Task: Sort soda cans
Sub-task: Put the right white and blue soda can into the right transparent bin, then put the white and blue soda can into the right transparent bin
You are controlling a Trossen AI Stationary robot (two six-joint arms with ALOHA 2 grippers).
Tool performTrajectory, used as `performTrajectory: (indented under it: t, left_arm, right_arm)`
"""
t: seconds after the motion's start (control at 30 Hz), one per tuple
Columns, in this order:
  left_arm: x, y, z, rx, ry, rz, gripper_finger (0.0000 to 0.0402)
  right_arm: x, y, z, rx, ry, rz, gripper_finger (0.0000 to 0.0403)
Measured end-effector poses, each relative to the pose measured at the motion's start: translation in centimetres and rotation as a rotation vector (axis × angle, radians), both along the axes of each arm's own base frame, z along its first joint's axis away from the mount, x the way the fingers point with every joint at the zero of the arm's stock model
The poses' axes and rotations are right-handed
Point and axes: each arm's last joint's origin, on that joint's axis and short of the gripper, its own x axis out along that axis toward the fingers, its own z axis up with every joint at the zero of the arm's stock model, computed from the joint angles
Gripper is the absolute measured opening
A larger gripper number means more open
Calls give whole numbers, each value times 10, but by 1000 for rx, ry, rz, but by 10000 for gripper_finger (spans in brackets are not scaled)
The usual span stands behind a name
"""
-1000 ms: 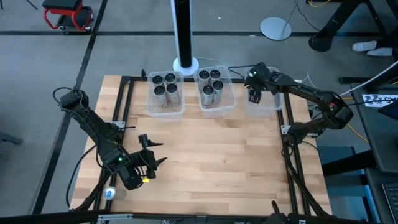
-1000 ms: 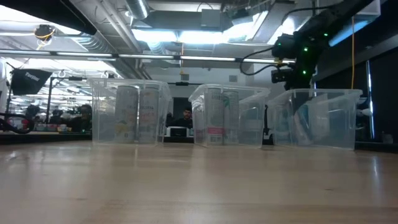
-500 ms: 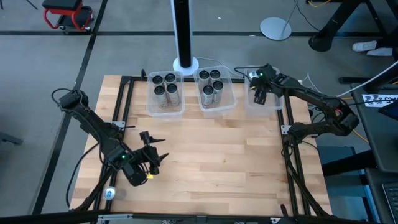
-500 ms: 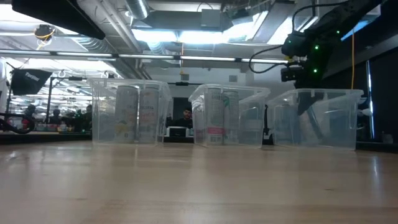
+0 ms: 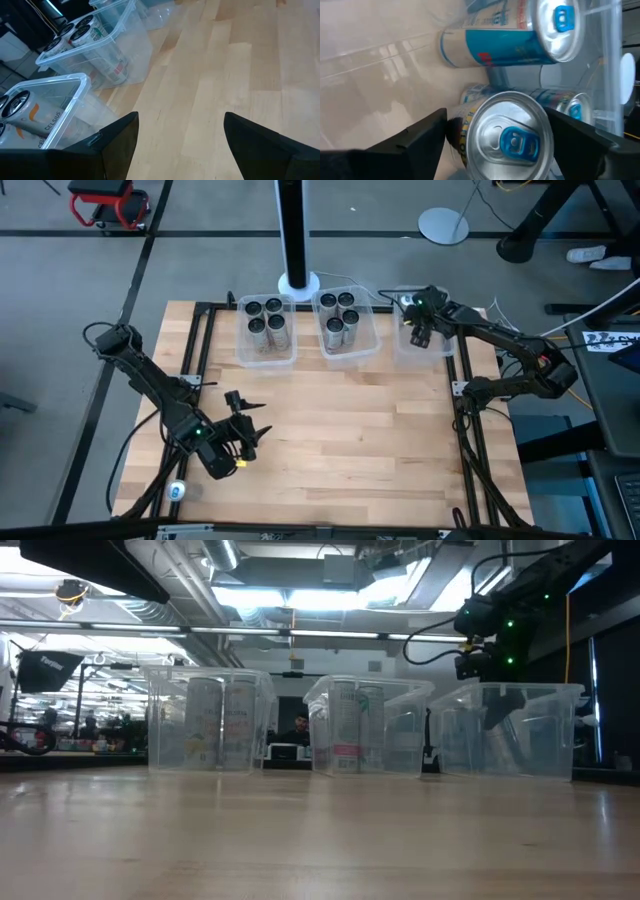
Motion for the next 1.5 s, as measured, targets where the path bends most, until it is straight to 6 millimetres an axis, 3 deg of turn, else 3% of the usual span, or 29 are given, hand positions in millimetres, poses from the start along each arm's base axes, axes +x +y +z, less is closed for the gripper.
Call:
performTrajectory:
  t: [0.33, 1.03, 1.5]
  left_arm:
    - [0, 0, 0, 0, 0, 0, 280]
    - [0, 0, 0, 2, -5, 3, 280]
    - [1, -1, 1, 7, -8, -9, 280]
  right_arm:
    - [1, -2, 10, -5, 19, 11, 319]
    - [-5, 4, 9, 25, 121, 8, 319]
    - [-6, 7, 58, 32, 81, 40, 319]
